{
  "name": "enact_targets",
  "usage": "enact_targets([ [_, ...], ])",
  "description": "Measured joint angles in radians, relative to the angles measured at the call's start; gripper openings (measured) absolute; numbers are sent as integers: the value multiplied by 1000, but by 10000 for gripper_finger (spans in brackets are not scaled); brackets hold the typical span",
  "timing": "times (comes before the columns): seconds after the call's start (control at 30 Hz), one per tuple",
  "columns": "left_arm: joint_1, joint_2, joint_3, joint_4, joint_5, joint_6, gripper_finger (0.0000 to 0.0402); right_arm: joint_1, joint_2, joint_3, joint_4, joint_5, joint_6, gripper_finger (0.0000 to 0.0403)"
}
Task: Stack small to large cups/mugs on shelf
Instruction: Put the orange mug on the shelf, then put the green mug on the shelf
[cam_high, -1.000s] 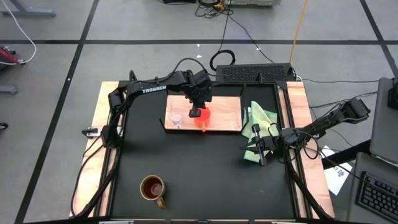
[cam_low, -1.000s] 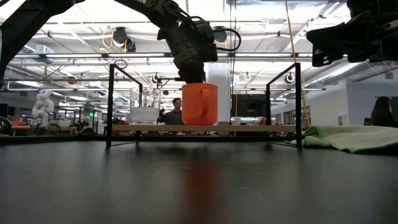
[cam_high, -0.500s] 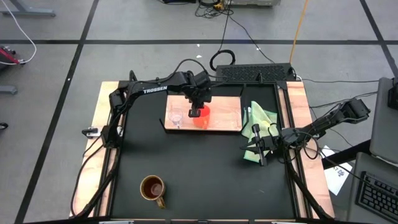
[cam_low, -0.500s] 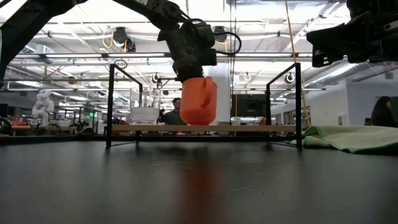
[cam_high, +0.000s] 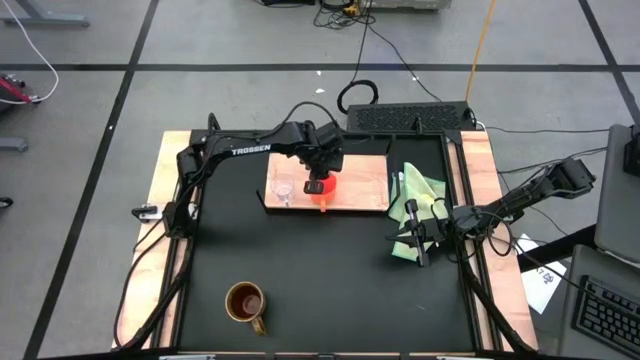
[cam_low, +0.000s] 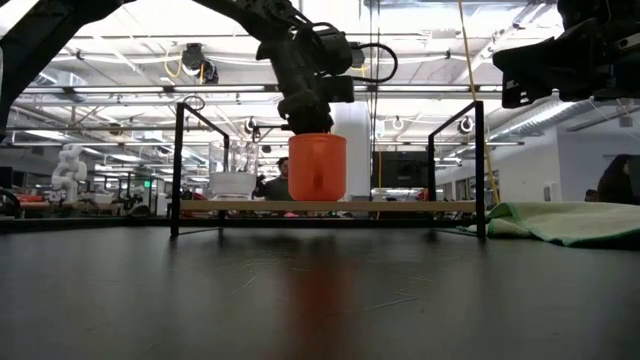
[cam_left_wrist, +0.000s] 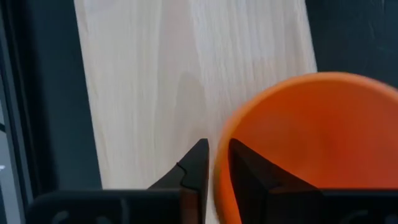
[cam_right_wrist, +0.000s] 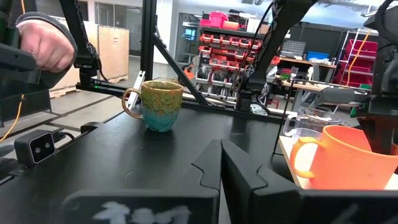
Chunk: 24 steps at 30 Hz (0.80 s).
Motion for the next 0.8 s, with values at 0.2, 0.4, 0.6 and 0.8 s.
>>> enact_targets([
  [0.2,-2,0,0,1,3,0,63,0,0,0,0,0,0,0],
  [0.4,-2,-1,1,0,9,-4,77,0,0,0,0,0,1,0],
  [0.6,-2,-2,2,0,9,-21,152,0,0,0,0,0,1,0],
  [0.8,2,-2,39,-23,9,-31,228,0,0,0,0,0,1,0],
])
